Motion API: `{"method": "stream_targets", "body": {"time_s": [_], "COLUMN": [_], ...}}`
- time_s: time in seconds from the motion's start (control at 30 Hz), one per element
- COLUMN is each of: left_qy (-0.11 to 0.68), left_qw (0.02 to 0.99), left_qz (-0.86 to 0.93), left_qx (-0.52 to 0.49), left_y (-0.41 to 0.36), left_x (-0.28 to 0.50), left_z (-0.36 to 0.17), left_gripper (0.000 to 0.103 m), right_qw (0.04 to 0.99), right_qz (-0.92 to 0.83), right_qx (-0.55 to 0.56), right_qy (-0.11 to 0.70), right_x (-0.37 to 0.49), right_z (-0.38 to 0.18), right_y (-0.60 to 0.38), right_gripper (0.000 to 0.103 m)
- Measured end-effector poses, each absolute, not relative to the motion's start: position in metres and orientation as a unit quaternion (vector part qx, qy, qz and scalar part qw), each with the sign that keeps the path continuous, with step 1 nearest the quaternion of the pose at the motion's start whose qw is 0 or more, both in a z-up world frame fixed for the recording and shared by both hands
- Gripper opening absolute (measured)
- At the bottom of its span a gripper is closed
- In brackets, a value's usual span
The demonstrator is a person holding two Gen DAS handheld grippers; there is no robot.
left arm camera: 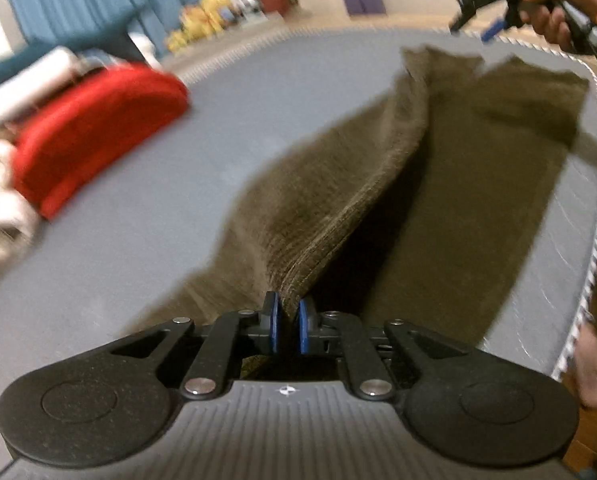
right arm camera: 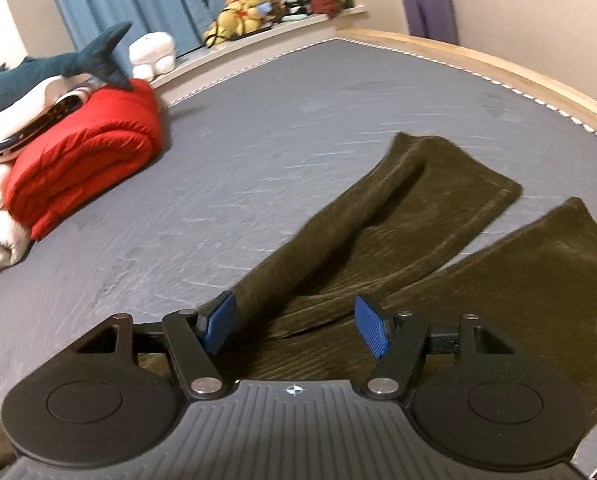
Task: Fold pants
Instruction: 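Grasp the pant leg fabric with the left gripper and lift it toward the right gripper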
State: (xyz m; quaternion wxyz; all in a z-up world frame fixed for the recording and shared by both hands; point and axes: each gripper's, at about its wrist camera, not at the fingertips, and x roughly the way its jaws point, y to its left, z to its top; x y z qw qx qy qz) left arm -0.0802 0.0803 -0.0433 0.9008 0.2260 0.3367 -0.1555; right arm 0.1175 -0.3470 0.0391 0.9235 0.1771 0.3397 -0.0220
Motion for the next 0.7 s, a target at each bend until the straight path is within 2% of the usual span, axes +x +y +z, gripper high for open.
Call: {"method": "stream_targets", "body": {"time_s": [0.07, 0.2, 0.3, 0.57, 0.63, 0.7], "left_qy": [0.348, 0.335, 0.327, 0.365, 0.372, 0.382], "left_qw": [0.905, 0.927, 0.932, 0.911, 0.905, 0.897], "left_qz": [-0.156, -0.156, -0.156, -0.178, -0.186, -0.195], "left_qx": [0.189, 0.071, 0.017, 0.069, 0.09, 0.105], "left_y": [0.086, 0.11, 0.116, 0.074, 0.064, 0.059], "left_x": [-0.072, -0.055, -0.044, -0.028, -0.025, -0.018], "left_z": [-0.043, -0.015, -0.002, -0.02, -0.028, -0.037], "left_gripper": [0.014, 0.028, 0.031, 0.033, 0.04, 0.054], "right_qw": [0.921, 0.915, 0.913, 0.908, 0.905, 0.902], "right_qz": [-0.035, -0.05, -0.055, -0.015, -0.002, 0.006], "right_qx": [0.182, 0.216, 0.237, 0.284, 0.292, 0.298], "right_qy": [0.343, 0.338, 0.327, 0.307, 0.308, 0.311], "right_x": [0.117, 0.113, 0.112, 0.143, 0.155, 0.168], "right_z": [0.034, 0.026, 0.021, 0.005, 0.0, -0.004], "right_y": [-0.358, -0.383, -0.399, -0.407, -0.402, -0.397], "right_gripper": [0.068, 0.068, 0.062, 0.055, 0.055, 0.055]}}
